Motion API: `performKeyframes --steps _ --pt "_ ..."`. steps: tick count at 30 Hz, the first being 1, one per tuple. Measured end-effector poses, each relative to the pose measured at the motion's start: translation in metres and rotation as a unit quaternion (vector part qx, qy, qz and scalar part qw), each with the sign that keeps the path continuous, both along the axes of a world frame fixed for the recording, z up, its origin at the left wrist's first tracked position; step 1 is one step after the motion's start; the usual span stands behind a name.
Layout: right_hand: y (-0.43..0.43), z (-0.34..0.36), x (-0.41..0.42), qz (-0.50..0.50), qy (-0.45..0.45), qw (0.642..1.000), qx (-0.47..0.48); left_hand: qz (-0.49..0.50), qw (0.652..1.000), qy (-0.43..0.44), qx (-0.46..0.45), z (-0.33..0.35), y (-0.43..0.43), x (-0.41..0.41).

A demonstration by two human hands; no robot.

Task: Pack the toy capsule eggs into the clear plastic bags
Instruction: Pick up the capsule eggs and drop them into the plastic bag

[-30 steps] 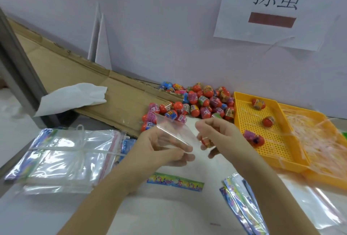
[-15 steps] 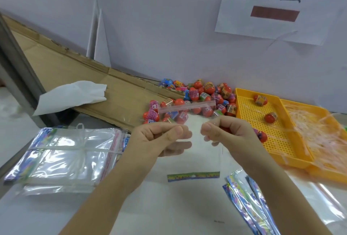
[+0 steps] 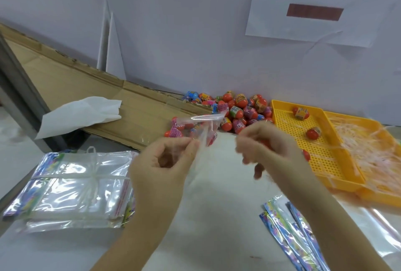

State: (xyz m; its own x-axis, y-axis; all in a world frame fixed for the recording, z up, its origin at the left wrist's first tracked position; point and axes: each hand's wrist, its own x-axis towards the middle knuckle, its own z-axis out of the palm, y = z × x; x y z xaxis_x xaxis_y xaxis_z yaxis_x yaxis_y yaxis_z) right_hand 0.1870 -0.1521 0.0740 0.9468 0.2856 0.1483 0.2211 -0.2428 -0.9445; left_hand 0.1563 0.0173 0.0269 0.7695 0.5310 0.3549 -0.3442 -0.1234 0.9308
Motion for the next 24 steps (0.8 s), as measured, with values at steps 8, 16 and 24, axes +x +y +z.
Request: performKeyframes --steps 8,16,24 --pt "0.029 -0.012 -0.016 0.011 -0.063 0.997 -0.043 0.053 0.899 -0.202 0.384 -0.01 -0.005 -0.007" --pt "-0.013 0.005 0.005 0.149 0.022 0.988 -0.019 -0.18 0.984 0.01 0.005 0.005 0.007 -0.004" --pt "-0.02 0.005 0.018 -0.013 -0.008 0.996 0.09 -0.274 0.945 0.115 -0.138 0.009 0.008 0.003"
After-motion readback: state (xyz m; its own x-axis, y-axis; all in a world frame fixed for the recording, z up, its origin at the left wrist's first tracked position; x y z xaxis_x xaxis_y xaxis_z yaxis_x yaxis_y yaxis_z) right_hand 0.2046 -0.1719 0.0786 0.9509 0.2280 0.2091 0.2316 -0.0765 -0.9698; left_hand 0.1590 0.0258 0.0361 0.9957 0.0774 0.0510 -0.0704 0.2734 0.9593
